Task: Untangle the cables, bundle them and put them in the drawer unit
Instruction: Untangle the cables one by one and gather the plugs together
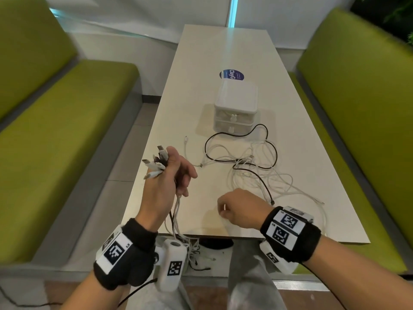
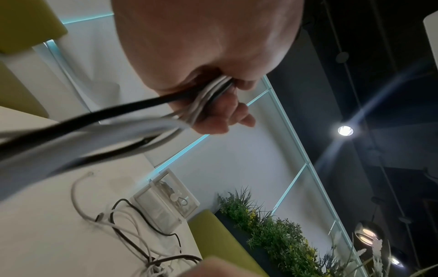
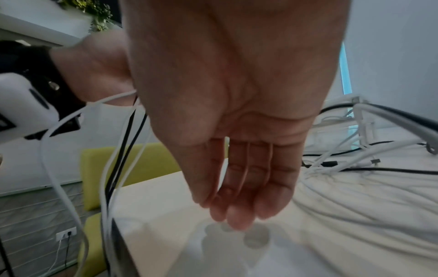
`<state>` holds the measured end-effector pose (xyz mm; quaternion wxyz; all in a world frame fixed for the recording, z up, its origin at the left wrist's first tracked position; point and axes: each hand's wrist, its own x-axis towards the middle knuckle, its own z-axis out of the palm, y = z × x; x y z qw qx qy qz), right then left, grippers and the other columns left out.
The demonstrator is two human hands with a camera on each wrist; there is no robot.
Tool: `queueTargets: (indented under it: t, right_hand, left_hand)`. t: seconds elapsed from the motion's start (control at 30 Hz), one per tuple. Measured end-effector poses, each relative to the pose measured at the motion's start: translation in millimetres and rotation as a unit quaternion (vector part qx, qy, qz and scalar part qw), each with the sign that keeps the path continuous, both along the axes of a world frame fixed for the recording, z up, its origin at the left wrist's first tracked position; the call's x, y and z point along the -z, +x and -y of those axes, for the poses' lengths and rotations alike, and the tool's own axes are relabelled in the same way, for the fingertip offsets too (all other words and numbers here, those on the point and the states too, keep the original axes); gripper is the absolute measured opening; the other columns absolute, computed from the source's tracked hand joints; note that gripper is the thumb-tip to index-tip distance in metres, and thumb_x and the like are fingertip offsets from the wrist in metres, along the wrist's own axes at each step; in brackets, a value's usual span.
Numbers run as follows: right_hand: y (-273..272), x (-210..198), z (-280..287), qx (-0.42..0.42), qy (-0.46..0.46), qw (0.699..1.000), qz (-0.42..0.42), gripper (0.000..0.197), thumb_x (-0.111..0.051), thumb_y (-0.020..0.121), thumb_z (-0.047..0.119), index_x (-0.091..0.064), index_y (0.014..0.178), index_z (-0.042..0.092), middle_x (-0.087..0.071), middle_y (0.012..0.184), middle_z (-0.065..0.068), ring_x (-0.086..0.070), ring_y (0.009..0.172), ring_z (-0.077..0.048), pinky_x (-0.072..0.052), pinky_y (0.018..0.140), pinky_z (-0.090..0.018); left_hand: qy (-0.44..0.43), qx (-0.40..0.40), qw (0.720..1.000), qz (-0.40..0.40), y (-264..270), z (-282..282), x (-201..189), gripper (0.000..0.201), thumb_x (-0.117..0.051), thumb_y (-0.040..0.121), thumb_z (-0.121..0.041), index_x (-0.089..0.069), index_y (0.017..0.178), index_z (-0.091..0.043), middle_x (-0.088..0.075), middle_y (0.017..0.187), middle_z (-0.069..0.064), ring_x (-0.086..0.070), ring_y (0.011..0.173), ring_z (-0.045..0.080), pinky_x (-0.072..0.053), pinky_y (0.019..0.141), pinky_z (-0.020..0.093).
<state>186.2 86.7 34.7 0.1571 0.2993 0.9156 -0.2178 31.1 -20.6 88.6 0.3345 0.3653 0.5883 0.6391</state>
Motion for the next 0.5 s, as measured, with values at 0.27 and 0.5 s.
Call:
queueTargets:
  t: [0.27,0.5]
  right_hand:
    - [-41,11,-39,0.071,0.07,0.989,-0.108,0.033,-0.047,0.096,0.013,-0.054,0.127,0.019,-0.049,0.124,-0.004,-0.058,0.102,-0.028,-0.047,0.086,-0.039]
    - [-84,35,-73,0.072,0.117,0.983,-0.122,0.03,-0.049,0.095,0.011,-0.059,0.123,0.015,-0.044,0.128,-0.009,-0.059,0.09,-0.032,-0.044,0.068,-0.035]
  left_hand:
    - [-0.063,0.009,0.998,-0.01,-4,-8,17,0.068,-0.031,0.095,-0.054,-0.068,0.068,-0.004,-0.043,0.053,0.004,-0.039,0.046,0.014,-0.035,0.047,0.023]
    - [-0.167,0.03,0.98,-0.106,-13,-28,48,0.062,-0.033,0.094,-0.062,-0.07,0.063,-0.023,-0.042,0.056,-0.002,-0.036,0.046,0.009,-0.027,0.054,0.027]
